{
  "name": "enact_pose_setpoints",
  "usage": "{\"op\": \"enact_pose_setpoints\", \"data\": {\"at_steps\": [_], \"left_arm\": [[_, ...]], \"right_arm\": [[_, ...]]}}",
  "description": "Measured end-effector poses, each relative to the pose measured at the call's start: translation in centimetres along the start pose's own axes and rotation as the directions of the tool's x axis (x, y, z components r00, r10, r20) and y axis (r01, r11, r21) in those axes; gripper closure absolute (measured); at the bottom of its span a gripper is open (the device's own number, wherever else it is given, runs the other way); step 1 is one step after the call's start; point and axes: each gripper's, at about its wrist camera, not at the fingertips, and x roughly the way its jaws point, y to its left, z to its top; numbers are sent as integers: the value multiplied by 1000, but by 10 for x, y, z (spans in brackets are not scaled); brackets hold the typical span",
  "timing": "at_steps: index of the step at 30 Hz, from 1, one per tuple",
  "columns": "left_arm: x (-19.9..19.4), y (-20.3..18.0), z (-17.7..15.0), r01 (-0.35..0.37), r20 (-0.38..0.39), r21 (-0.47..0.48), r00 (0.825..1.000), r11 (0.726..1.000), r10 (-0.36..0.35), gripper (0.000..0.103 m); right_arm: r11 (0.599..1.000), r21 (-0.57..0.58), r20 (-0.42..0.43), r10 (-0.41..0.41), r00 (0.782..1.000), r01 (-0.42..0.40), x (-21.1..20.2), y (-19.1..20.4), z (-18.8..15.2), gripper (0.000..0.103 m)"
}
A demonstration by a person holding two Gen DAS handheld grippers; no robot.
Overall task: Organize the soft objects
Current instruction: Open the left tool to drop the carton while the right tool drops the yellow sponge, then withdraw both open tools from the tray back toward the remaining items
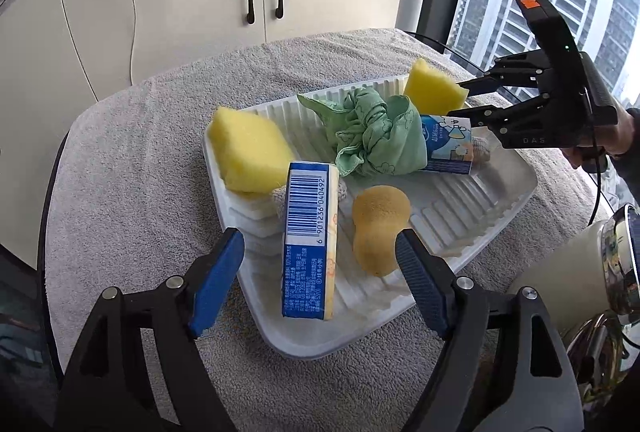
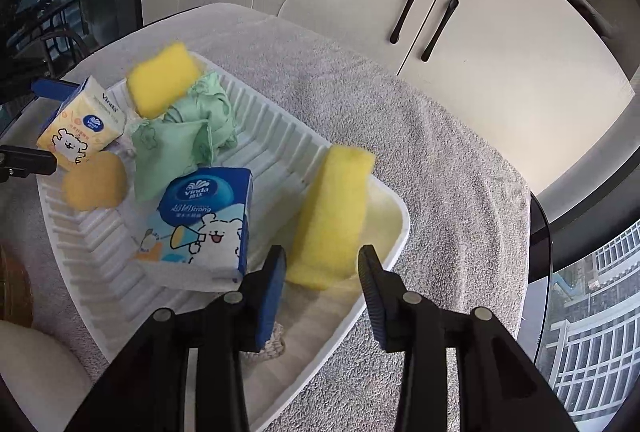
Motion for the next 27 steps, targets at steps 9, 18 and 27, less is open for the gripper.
{"op": "enact_pose_setpoints", "data": {"at_steps": [9,18,27], "left_arm": [[-10,6,1,-22,28,-26,999,999,23,22],[-26,10,3,-48,69,-47,996,998,52,5],[-46,16,5,-91,124,-91,987,992,102,0]], "right_arm": [[1000,19,27,-5,1000,4,-13,-3,0,47],[999,36,68,-15,998,12,-35,-4,4,24],[999,50,100,-14,995,9,-54,-1,5,0]]}}
